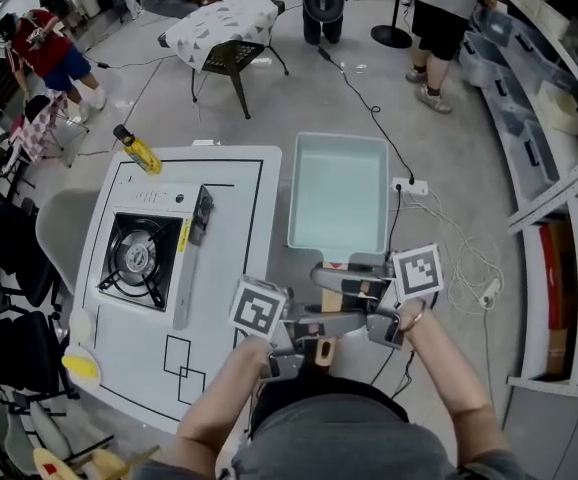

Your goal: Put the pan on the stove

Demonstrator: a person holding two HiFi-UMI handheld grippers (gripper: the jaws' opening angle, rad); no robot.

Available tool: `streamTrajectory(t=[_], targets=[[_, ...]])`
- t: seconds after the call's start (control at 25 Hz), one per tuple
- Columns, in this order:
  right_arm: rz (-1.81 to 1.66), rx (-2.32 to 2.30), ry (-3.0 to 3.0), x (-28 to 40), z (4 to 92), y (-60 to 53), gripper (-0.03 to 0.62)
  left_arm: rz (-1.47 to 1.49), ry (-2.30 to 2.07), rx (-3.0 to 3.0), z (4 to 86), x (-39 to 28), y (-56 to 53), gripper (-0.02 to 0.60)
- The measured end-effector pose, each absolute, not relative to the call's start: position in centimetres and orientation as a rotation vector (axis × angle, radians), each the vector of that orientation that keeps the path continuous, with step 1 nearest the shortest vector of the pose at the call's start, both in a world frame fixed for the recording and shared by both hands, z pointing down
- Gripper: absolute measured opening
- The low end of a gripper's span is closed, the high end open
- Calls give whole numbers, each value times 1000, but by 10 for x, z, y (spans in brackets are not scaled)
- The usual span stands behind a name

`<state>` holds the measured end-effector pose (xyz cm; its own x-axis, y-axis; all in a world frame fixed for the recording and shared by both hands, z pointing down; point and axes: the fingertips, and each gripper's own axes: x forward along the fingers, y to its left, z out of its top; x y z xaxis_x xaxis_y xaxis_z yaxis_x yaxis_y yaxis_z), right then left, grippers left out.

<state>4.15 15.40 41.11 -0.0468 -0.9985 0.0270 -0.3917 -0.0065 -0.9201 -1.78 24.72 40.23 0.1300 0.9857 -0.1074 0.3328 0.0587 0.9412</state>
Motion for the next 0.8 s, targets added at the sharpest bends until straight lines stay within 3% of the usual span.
streamTrajectory(t=[0.8], targets=[[-1177,-1311,1745,172,404,89,193,710,1169,1577,400,137,194,37]])
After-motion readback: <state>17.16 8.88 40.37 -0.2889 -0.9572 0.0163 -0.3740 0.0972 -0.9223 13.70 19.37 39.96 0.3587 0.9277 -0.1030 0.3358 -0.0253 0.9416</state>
